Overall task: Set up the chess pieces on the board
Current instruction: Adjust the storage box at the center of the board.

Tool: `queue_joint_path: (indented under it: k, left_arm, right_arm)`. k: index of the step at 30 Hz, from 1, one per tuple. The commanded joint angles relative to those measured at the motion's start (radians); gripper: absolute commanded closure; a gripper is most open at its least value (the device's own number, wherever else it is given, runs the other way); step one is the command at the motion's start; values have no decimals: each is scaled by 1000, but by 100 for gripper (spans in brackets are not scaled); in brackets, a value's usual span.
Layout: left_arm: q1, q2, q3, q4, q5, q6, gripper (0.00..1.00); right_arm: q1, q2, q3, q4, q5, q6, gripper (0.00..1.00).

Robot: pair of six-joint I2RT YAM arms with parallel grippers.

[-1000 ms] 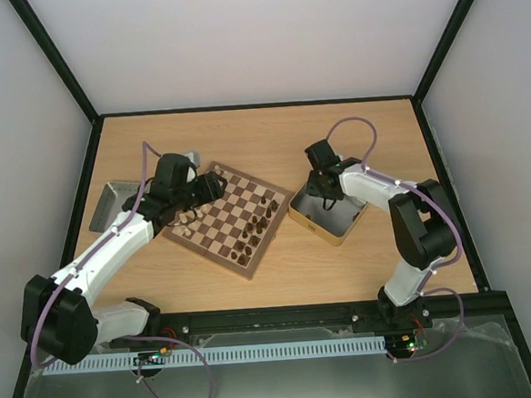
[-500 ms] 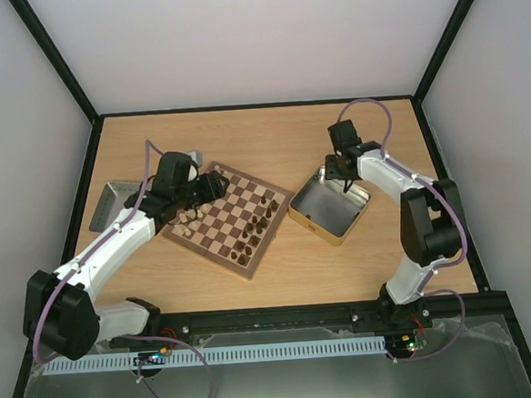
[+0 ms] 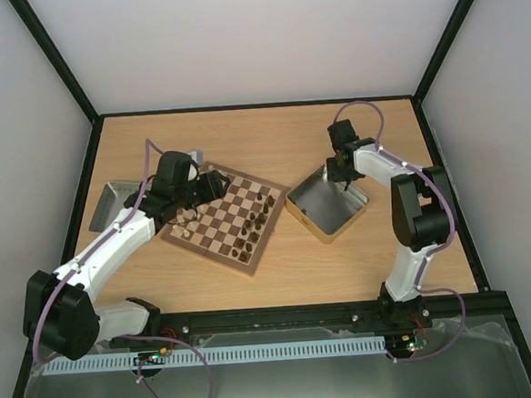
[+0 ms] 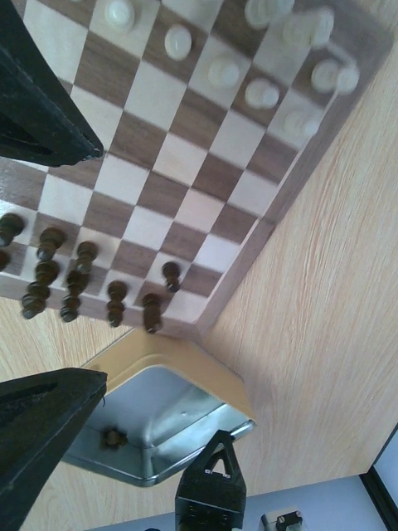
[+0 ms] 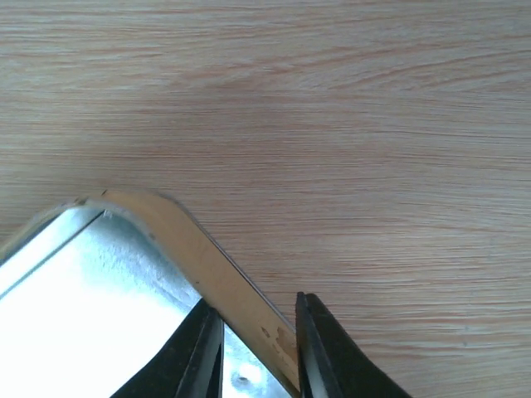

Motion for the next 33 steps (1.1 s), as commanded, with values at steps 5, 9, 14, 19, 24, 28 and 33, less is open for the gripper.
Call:
queue_joint_path:
  k: [5,9,14,19,24,28,33]
  left_arm:
    - [6,-5,24,-4,13,9,32]
    - [5,-6,29,-3,17,7,32]
    - [4,-6,30,-1,22,5,32]
    - [3,-5,31,1,22,3,32]
    - [1,0,32,6,25,1,32]
    - [0,-1,37,3,19,5,32]
    - [-2,1,29,13,20,1,32]
  right_arm:
    - [-11,-24,-46,-23,176,125,83]
    - [-12,-80,-102,-40,234,189,87]
    - [-11,-163,-210,-38,241,306,97]
    - [-12,-254,-334,-20,195,439,98]
    - [-11,-335,-331,-25,174,477,74]
    - [-11,-372,-235,-50,176,462,63]
    - [-2,-351,-199,32,15,451,62]
